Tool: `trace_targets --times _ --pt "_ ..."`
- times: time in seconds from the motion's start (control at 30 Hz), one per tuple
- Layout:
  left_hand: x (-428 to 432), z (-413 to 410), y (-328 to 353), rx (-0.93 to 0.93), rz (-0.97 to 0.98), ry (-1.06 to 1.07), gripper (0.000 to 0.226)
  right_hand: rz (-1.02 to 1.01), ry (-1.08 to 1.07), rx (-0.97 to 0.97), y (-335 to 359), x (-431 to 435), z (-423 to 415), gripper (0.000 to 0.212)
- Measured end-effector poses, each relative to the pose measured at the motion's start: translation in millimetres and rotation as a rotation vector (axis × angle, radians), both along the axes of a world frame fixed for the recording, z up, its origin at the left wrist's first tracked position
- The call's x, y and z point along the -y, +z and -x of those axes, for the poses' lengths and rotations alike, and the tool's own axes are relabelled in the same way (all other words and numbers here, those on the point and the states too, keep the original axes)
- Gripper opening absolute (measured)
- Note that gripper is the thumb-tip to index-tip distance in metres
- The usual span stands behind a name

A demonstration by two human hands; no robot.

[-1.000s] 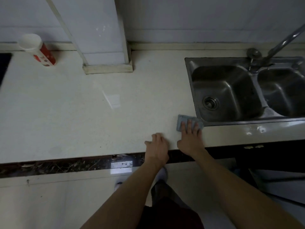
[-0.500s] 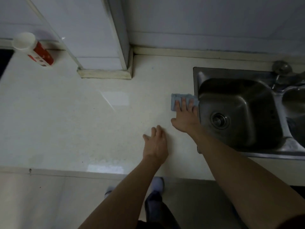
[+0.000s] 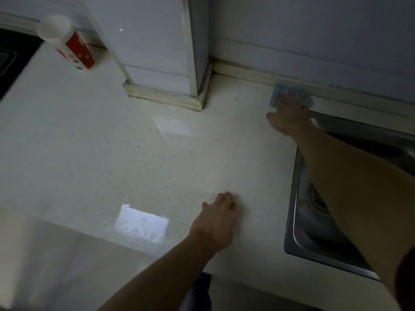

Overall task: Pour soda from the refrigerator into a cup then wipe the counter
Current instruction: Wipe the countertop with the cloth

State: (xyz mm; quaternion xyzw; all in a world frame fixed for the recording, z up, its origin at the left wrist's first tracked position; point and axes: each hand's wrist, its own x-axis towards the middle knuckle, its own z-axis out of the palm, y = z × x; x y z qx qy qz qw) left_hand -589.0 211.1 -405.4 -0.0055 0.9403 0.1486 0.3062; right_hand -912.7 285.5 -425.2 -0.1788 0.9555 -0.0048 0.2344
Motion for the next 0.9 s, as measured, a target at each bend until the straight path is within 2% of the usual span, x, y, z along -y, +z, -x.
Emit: trace_targets --times 0.23,0.43,0.57,0.7,0.83,0.9 --pt "3 -1 0 -0.012 -0.043 0.012 0.066 -0.007 -0.067 -0.015 -3 23 -2 0.081" --pt "5 6 9 0.012 -0.079 0.046 0.053 0.035 0.136 -0.047 -4 82 -26 0.083" --pt "4 10 14 0.040 -0.074 0.057 0.055 0.055 0.243 -0.034 -7 115 -58 0.085" --pt "9 0 12 -0.001 -0.114 0.053 0.058 -0.017 0.267 -0.008 -2 105 -89 0.087" --pt "30 -20 9 -0.055 -0.248 0.067 0.069 -0.070 0.221 0.077 0 84 -133 0.090" --pt "43 -35 8 -0.109 -0.268 0.070 0.066 -0.096 0.196 0.078 -2 70 -164 0.092"
